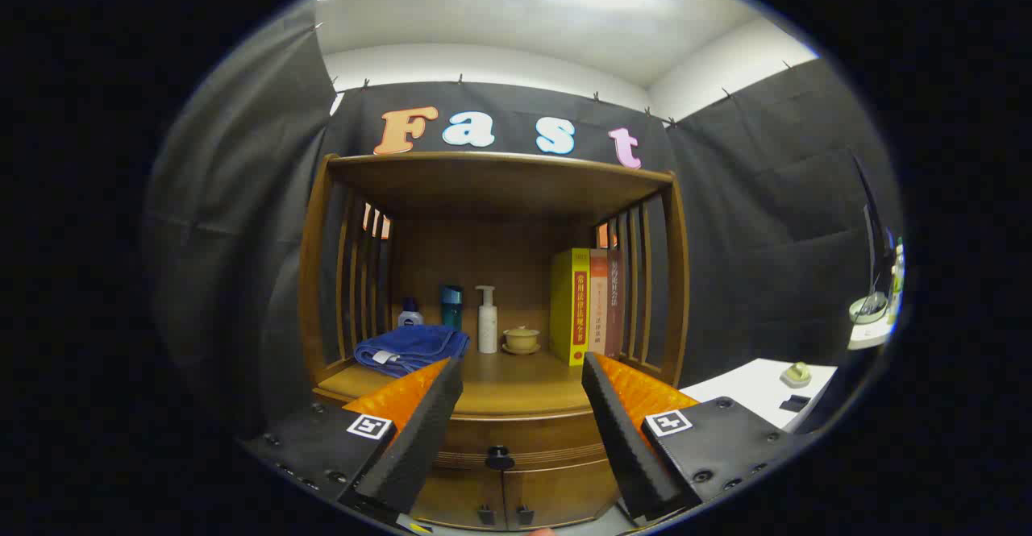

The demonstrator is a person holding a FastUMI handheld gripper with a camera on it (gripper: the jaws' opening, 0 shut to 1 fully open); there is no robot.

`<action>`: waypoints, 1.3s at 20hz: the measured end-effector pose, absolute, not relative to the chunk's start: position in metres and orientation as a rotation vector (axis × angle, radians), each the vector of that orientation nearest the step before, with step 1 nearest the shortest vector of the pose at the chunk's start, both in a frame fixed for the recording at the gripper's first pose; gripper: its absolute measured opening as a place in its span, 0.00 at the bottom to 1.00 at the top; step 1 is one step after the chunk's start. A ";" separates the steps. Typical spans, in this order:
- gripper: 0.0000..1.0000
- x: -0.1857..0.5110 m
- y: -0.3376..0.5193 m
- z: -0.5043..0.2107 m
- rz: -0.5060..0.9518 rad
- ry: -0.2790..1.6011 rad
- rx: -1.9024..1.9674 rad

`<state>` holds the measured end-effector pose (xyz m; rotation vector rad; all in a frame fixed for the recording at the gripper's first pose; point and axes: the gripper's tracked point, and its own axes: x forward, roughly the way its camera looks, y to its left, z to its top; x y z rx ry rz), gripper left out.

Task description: Pull open the drawer, take out the items inside it, and place them on the countertop above the cabinet.

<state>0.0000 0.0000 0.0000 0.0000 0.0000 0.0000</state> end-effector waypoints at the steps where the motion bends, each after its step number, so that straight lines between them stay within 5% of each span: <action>1: 0.98 -0.002 0.003 0.006 0.004 -0.011 -0.006; 26: 0.98 -0.011 0.022 0.003 0.040 -0.030 -0.005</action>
